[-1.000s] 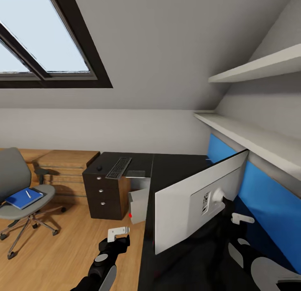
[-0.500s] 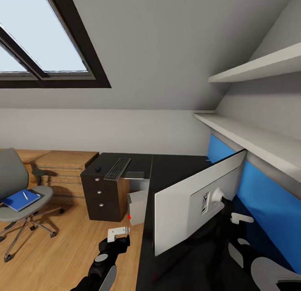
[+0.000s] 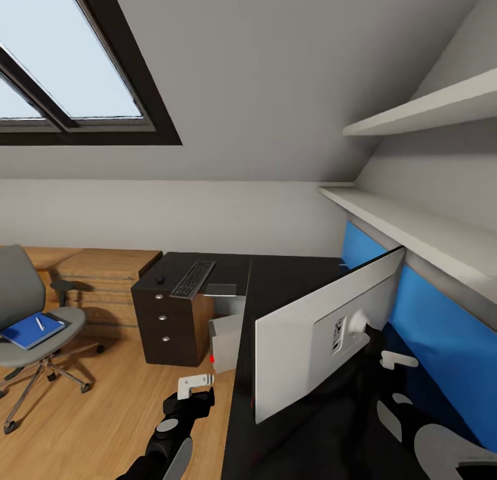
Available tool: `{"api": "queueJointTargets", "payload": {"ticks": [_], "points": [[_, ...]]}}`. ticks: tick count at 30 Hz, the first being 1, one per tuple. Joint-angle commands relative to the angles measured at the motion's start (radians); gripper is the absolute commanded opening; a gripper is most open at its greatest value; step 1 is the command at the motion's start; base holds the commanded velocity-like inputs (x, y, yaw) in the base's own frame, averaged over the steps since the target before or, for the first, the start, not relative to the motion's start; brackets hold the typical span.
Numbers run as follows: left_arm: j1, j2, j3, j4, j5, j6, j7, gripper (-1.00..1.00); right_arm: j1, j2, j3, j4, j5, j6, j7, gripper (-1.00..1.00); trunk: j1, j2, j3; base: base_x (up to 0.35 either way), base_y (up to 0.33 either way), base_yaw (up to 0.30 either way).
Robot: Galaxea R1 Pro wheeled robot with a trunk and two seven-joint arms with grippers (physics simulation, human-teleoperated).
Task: In the bedroom, organize the workspace by keeping the computer under the desk, ensuring the monitor is on the desk, placing the keyboard on the desk next to the monitor, placing the mouse on the desk next to the keyboard, moving the folder from the swivel chair onto the desk next to the mouse, stacking the notebook on top of the folder with the pen on top of the notebook, and positioning the swivel chair next to the desk.
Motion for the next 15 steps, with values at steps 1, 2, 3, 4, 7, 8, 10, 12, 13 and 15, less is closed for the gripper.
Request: {"api": "queueJointTargets", "payload": {"ticks": [1, 2, 3, 4, 7, 8, 10, 12, 13, 15], "points": [[0.000, 0.000, -0.002, -0.001, 0.009, 0.002, 0.008, 1.00, 0.000, -0.001, 0.036, 0.003, -0.026, -0.007, -0.031, -1.00, 0.000, 0.000, -0.001, 0.001, -0.001, 0.000], [0.000, 0.000, -0.002, -0.001, 0.009, 0.002, 0.008, 1.00, 0.000, -0.001, 0.036, 0.003, -0.026, -0.007, -0.031, -1.00, 0.000, 0.000, -0.001, 0.000, 0.000, 0.000], [0.000, 0.000, -0.002, -0.001, 0.009, 0.002, 0.008, 1.00, 0.000, -0.001, 0.036, 0.003, -0.026, -0.007, -0.031, 1.00, 0.000, 0.000, -0.001, 0.000, 0.000, 0.000], [0.000, 0.000, -0.002, -0.001, 0.009, 0.002, 0.008, 1.00, 0.000, -0.001, 0.036, 0.003, -0.026, -0.007, -0.031, 1.00, 0.000, 0.000, -0.001, 0.000, 0.000, 0.000], [0.000, 0.000, -0.002, -0.001, 0.009, 0.002, 0.008, 1.00, 0.000, -0.001, 0.036, 0.003, -0.026, -0.007, -0.031, 1.00, 0.000, 0.000, -0.001, 0.000, 0.000, 0.000], [0.000, 0.000, -0.002, -0.001, 0.009, 0.002, 0.008, 1.00, 0.000, -0.001, 0.036, 0.003, -0.026, -0.007, -0.031, 1.00, 0.000, 0.000, -0.001, 0.000, 0.000, 0.000], [0.000, 0.000, -0.002, -0.001, 0.009, 0.002, 0.008, 1.00, 0.000, -0.001, 0.036, 0.003, -0.026, -0.007, -0.031, 1.00, 0.000, 0.000, -0.001, 0.000, 0.000, 0.000], [0.000, 0.000, -0.002, -0.001, 0.009, 0.002, 0.008, 1.00, 0.000, -0.001, 0.036, 0.003, -0.026, -0.007, -0.031, 1.00, 0.000, 0.000, -0.001, 0.000, 0.000, 0.000], [0.000, 0.000, -0.002, -0.001, 0.009, 0.002, 0.008, 1.00, 0.000, -0.001, 0.036, 0.003, -0.026, -0.007, -0.031, 1.00, 0.000, 0.000, -0.001, 0.000, 0.000, 0.000], [0.000, 0.000, -0.002, -0.001, 0.009, 0.002, 0.008, 1.00, 0.000, -0.001, 0.036, 0.003, -0.026, -0.007, -0.031, 1.00, 0.000, 0.000, -0.001, 0.000, 0.000, 0.000]]}}
